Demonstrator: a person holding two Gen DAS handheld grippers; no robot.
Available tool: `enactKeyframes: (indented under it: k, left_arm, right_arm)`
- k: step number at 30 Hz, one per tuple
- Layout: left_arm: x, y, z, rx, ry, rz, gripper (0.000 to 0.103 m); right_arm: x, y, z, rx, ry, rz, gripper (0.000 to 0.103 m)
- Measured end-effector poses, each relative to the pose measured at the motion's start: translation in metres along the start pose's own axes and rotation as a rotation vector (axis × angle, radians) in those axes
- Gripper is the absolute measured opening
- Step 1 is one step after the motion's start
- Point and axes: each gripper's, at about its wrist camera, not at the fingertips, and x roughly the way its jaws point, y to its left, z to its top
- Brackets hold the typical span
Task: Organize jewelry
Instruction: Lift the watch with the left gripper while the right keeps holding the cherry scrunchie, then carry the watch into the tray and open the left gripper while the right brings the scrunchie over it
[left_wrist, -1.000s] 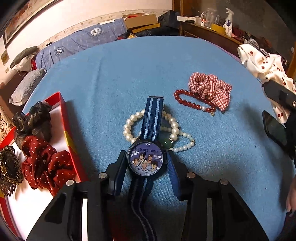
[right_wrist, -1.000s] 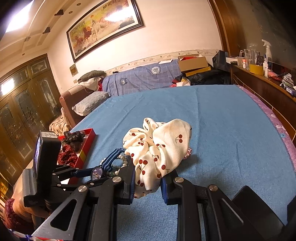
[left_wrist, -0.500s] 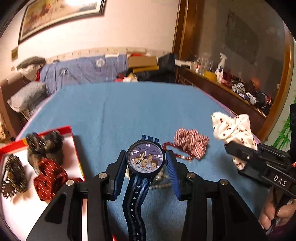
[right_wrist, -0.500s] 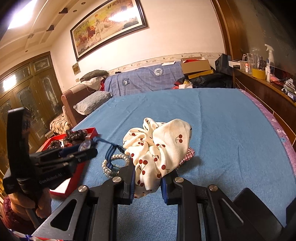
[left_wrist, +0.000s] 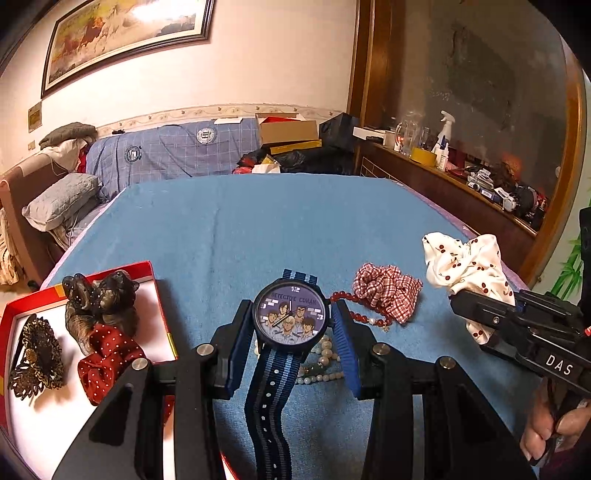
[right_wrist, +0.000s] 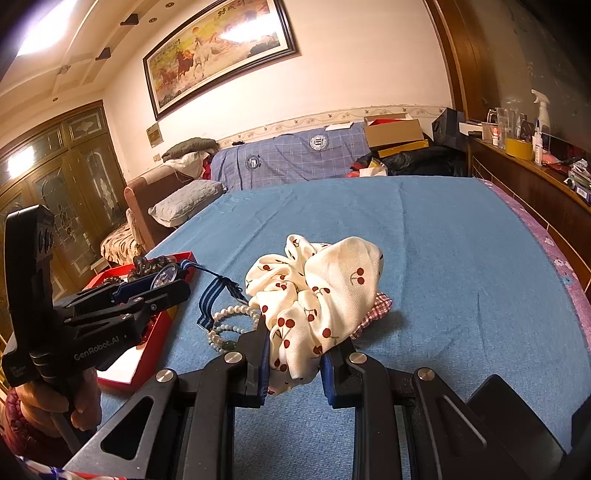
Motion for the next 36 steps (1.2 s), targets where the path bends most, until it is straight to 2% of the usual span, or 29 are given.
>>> enactKeyframes:
  k: [13,18,25,36]
  left_arm:
    - [-0.018,0.015,0.003,-0.036,-0.06,0.022,0.041]
    - [-0.031,0.025,0.005,-0.056,-0.101,0.075,0.041]
    - [-0.055,0.057,0.003,-0.108,-0.146,0.145,0.041]
    - [-0.094,0.135,-0.011,-0.218,-0.179,0.32,0.041]
  right_arm:
    - [-0.001,0.003,0.0,-0.001,-0.008,0.021,0.024]
    - [-0.002,0.016,0.002,0.001,-0.016,0.053,0.025]
    - [0.015,0.055,0.001,-0.014,0.017,0.126,0.025]
    - [0.049,0.153,-0.013,-0.139,0.08,0.245,0.025]
